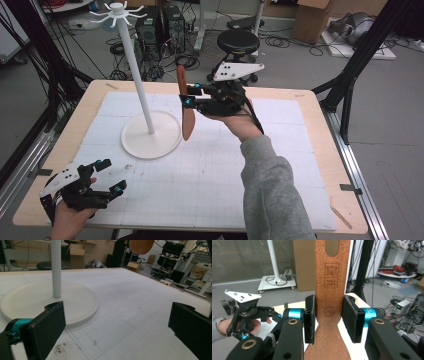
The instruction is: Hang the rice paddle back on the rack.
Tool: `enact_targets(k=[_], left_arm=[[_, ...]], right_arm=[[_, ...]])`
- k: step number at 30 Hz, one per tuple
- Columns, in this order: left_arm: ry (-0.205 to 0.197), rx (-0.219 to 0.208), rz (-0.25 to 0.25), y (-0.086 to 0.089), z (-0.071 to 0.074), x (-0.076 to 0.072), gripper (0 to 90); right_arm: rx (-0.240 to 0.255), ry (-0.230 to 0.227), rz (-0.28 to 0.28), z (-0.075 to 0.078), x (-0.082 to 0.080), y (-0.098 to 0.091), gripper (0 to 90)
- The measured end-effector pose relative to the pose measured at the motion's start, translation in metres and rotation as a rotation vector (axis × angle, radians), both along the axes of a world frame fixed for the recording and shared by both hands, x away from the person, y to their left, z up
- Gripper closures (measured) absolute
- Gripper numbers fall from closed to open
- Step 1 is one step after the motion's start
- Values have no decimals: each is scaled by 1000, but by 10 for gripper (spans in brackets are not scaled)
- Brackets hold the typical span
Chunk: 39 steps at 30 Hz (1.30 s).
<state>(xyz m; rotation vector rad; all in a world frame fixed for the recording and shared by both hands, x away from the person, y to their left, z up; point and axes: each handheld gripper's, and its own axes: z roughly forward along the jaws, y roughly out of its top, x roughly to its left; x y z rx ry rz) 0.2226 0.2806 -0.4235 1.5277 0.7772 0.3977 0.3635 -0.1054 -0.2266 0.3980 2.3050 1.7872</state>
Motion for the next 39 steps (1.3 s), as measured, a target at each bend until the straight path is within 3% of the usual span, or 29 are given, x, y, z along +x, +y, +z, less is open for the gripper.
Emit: enact_targets(k=[4, 10, 28, 39], left_arm=[[-6, -65, -1, 1, 2, -1, 18], [0, -40, 4, 3, 1, -3, 17], [3, -43, 21, 6, 0, -6, 17], [6, -41, 21, 7, 0, -7, 18]], right_arm=[[-12, -4, -2, 5, 5, 13, 643], [-18, -14, -10, 10, 11, 22, 643], [2, -45, -46, 31, 24, 31, 643], [7, -64, -46, 45, 26, 47, 643]])
